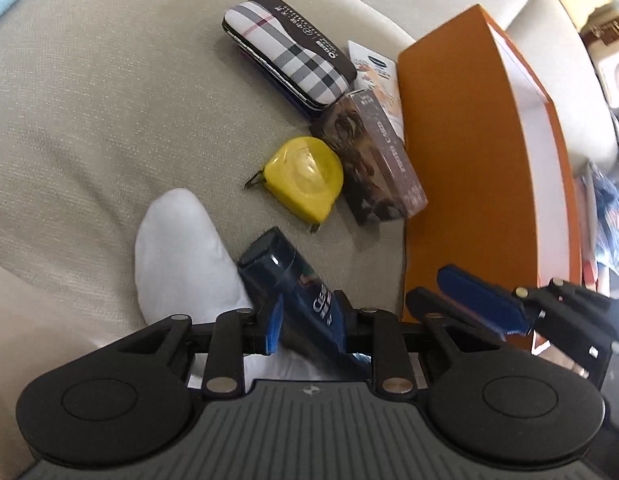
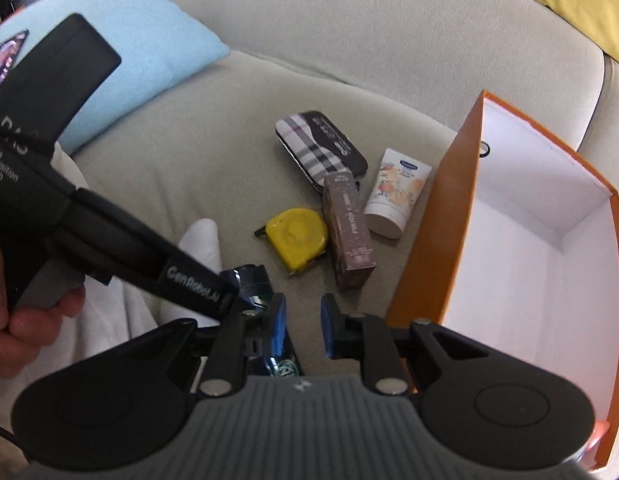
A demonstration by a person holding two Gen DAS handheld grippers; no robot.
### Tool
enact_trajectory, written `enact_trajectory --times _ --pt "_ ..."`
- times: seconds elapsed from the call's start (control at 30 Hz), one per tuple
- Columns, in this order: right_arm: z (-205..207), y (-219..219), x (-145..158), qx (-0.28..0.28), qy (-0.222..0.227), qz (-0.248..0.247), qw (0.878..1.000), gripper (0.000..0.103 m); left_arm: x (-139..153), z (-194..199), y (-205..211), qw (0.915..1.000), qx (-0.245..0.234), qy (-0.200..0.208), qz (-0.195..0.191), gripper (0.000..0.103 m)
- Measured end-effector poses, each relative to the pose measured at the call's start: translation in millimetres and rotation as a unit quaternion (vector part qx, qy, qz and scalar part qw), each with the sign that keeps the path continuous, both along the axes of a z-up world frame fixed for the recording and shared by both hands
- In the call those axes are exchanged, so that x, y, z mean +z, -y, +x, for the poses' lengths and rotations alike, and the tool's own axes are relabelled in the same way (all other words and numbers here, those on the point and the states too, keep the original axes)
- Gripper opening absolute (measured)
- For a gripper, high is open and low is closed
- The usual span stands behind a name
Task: Organize rigid objects
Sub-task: 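Move both open tools back to the pile of items beside the orange box, then grasp the dark blue shampoo bottle with the left tool while the right tool grasps the white Vaseline tube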
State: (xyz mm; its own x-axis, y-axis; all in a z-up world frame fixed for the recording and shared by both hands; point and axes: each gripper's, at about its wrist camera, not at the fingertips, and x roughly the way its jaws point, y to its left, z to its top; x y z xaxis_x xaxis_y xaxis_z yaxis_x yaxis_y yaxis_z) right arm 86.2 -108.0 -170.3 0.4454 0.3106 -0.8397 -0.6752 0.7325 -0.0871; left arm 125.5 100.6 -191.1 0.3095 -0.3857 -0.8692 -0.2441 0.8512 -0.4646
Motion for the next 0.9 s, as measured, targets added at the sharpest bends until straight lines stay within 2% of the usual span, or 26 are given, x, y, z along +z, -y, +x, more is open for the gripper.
enact_trajectory --times 0.1,0.17,0.23,0.43,0.57,0.67,0.77,0.9 --pt "2 -3 -5 0.004 0.004 -0.015 1.0 0.019 -6 3 6 0.9996 -0.002 -0.017 0.021 0.035" --pt "6 -2 -7 0.004 0.003 -0.019 1.0 0.017 -12 6 10 0.9995 -0.003 -0.025 0.021 0.035" --pt "8 -3 -9 0.014 0.003 -0.02 1.0 0.017 -16 7 13 0.9993 -0.004 -0.029 0.023 0.041" --pt "8 -4 -13 0.031 0.013 -0.032 0.999 0.013 -27 8 15 0.9993 0.004 -0.036 0.014 0.05" --pt "9 -4 -16 0.035 0.018 -0.035 0.999 0.011 -27 4 13 0.9995 0.01 -0.029 0.002 0.048" --pt "10 -4 -17 0.039 0.016 -0.033 0.999 0.011 -16 -3 12 0.9996 0.005 -0.006 0.026 0.045" --pt "10 -5 -16 0.039 0.015 -0.032 0.999 0.011 -3 -11 8 0.9996 0.008 0.015 0.025 0.04" --pt "16 -6 -12 0.033 0.011 -0.023 0.999 0.012 21 -21 0 0.9974 0.008 0.056 0.045 0.037"
